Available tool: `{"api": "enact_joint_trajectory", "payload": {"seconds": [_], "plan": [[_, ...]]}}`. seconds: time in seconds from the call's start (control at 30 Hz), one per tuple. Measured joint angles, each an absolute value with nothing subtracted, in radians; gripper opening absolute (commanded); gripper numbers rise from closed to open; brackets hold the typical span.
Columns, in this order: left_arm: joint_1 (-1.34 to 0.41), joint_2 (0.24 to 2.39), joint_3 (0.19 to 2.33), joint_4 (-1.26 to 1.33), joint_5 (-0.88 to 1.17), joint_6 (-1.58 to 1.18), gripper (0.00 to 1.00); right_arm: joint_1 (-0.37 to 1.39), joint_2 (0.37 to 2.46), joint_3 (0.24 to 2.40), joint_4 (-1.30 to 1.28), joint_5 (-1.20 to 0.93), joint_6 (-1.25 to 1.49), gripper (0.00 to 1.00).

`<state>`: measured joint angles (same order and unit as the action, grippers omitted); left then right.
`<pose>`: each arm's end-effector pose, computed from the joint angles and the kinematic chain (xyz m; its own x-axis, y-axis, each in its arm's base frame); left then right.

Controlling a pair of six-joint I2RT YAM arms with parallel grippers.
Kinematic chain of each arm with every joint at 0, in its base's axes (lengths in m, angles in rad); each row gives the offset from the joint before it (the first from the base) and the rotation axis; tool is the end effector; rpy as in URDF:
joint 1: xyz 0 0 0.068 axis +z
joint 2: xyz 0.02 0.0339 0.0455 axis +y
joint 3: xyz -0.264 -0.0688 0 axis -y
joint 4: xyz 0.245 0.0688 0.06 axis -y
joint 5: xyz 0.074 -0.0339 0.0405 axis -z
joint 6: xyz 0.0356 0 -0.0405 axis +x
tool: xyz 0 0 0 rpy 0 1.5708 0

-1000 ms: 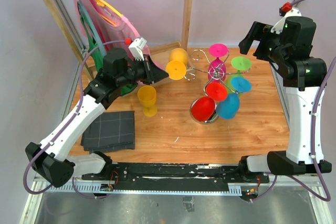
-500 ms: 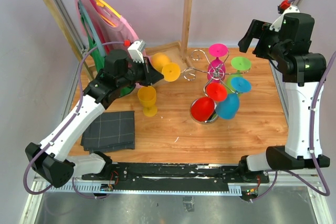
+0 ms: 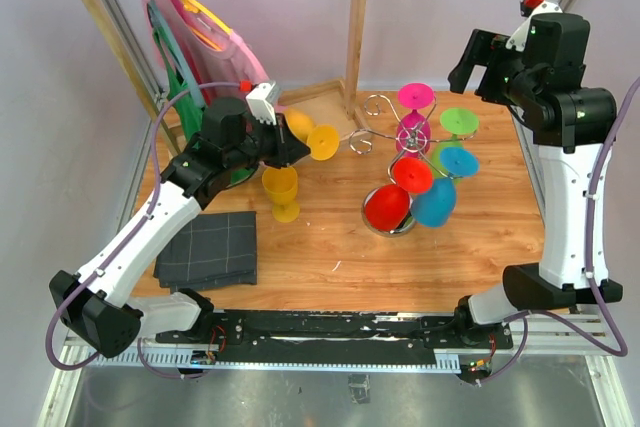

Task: Take the wine glass off the wine glass rack
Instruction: Place the wine glass at the center of the board.

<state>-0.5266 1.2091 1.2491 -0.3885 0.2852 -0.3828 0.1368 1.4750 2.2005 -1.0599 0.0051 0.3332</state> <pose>0.2289 -0.1447 0.3932 -0.5394 -0.1010 -0.8360 0.5492 0.7104 -0.4402 0.2395 0.0328 0.5478 -0.3503 0.2819 -0.8932 -0.0180 0.9514 0.3074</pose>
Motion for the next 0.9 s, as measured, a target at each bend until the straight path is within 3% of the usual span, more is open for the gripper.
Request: {"api": "enact_joint_trajectory", "payload": {"seconds": [0.9], "plan": [[-0.527,1.262,1.241,-0.437,0.413,-0.303,0.0,0.146,1.503,2.217,-1.075,0.028,0.333,0.99]]}}
